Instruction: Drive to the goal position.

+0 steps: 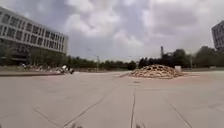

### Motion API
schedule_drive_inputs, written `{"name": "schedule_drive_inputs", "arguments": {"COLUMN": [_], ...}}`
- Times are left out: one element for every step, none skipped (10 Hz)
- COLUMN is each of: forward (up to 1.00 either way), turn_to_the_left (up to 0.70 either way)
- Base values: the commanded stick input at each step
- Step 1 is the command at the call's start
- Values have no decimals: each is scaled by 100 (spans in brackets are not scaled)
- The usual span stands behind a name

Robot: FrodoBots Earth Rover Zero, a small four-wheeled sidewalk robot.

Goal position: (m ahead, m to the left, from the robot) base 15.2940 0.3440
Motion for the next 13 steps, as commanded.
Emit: {"name": "schedule_drive_inputs", "arguments": {"forward": [70,70,70,70,70,70,70,70,70,70,70,70,70], "turn_to_the_left": [-14,-14,-14,-14,-14,-14,-14,-14,-14,-14,-14,-14,-14]}}
